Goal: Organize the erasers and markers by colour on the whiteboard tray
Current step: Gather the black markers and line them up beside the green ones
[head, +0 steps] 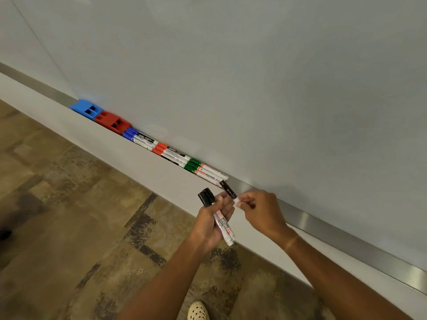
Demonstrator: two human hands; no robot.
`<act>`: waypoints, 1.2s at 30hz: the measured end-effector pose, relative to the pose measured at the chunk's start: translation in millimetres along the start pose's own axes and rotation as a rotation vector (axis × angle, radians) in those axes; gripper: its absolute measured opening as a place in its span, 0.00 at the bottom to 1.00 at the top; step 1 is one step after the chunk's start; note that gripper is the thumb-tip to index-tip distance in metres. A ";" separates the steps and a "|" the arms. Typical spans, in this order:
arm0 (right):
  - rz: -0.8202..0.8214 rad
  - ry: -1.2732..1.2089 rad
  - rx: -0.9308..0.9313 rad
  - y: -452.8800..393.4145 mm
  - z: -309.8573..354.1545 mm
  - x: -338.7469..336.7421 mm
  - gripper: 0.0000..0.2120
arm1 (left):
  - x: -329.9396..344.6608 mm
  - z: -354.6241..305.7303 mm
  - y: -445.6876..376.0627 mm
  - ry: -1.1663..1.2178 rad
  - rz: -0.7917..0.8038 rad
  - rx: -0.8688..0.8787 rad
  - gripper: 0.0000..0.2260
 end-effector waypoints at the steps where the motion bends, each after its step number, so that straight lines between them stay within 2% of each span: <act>1: -0.019 0.042 -0.021 -6.0 -0.6 -0.7 0.07 | -2.8 -3.1 -2.3 -0.015 0.005 0.002 0.12; 4: -0.030 0.195 -0.061 -22.6 -7.7 5.1 0.04 | -13.2 -10.3 -10.7 -0.034 -0.003 -0.014 0.14; 6: 0.006 0.274 -0.064 -29.3 -14.6 11.6 0.05 | -17.9 -13.8 -14.7 -0.034 -0.011 -0.018 0.14; 11: 0.065 0.351 -0.051 -36.0 -26.1 27.1 0.03 | -28.0 -17.6 -21.2 -0.034 -0.031 -0.019 0.14; 23: 0.097 0.371 -0.072 -49.1 -43.5 43.2 0.03 | -21.6 -20.3 -19.8 -0.014 -0.047 0.000 0.14; 25: 0.093 0.367 -0.084 -48.6 -41.2 42.7 0.06 | -18.5 -19.6 -18.7 -0.020 -0.046 0.003 0.14; 27: 0.061 0.337 -0.122 -45.6 -32.5 37.3 0.09 | -14.0 -17.8 -17.2 -0.021 -0.038 -0.003 0.14; 30: -0.016 0.123 -0.112 -35.6 -6.4 20.9 0.03 | -7.6 -15.9 -14.8 -0.020 -0.025 -0.008 0.14; 31: 0.015 -0.007 -0.064 -29.5 0.0 21.1 0.04 | -5.8 -14.7 -14.1 -0.017 -0.020 -0.011 0.14; 33: 0.177 -0.201 0.036 -12.4 8.9 36.3 0.05 | -2.2 -11.2 -12.3 -0.004 -0.021 -0.028 0.15; 35: 0.321 -0.282 0.102 5.6 11.6 53.8 0.07 | 3.2 -6.9 -9.6 0.008 -0.014 -0.056 0.15; 36: 0.342 -0.309 0.127 10.7 10.1 58.3 0.08 | 5.6 -5.6 -8.6 0.009 -0.013 -0.063 0.15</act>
Point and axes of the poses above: each hand's wrist, its own y-axis away from the middle knuckle, its own x-axis out of the palm, z = x × y, the point moved 10 cm from there along -y, towards the middle knuckle, and after that the axes turned 14 degrees about -z, right-handed, at the moved point
